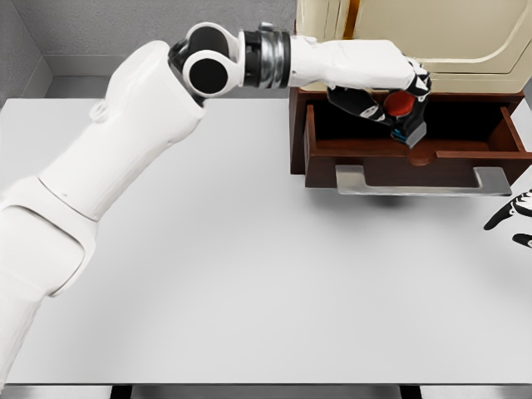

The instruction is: Put the switch into the drawer with left arm, and close the drawer with right arm

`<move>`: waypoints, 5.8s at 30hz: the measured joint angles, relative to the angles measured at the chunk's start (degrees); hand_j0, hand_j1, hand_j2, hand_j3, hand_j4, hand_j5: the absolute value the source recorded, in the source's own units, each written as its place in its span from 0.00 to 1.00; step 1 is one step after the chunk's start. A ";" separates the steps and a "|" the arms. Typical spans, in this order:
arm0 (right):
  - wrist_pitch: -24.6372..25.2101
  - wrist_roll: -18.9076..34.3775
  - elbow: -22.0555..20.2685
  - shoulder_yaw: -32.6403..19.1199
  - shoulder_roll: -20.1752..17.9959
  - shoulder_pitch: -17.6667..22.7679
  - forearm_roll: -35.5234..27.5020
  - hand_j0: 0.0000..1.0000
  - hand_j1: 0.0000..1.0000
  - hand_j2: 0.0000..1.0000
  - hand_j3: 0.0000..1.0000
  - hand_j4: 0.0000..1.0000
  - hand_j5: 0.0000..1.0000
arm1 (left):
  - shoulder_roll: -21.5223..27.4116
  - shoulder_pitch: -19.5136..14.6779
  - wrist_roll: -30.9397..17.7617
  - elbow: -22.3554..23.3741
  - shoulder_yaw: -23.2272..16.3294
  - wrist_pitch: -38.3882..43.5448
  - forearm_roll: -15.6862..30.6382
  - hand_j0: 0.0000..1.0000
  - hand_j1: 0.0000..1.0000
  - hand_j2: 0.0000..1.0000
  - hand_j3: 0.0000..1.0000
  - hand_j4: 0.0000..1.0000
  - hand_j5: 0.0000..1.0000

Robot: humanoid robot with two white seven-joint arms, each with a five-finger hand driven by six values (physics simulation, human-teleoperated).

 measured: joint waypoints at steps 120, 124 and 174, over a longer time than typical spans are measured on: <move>0.12 -0.01 2.29 0.72 3.15 -14.71 3.65 0.71 0.71 0.71 0.71 0.71 0.71 | 51.87 25.58 0.07 -23.60 2.54 0.09 25.09 1.00 1.00 1.00 1.00 1.00 1.00; -0.09 0.03 1.82 -6.13 3.24 -3.26 4.15 0.64 0.64 0.64 0.64 0.64 0.64 | 51.90 25.66 0.07 -23.62 2.65 0.10 25.05 1.00 1.00 1.00 1.00 1.00 1.00; 2.34 -0.91 10.19 24.92 -0.23 -30.68 4.34 0.61 0.61 0.61 0.61 0.61 0.61 | 51.87 26.46 0.07 -21.84 1.48 0.12 24.73 1.00 1.00 1.00 1.00 1.00 1.00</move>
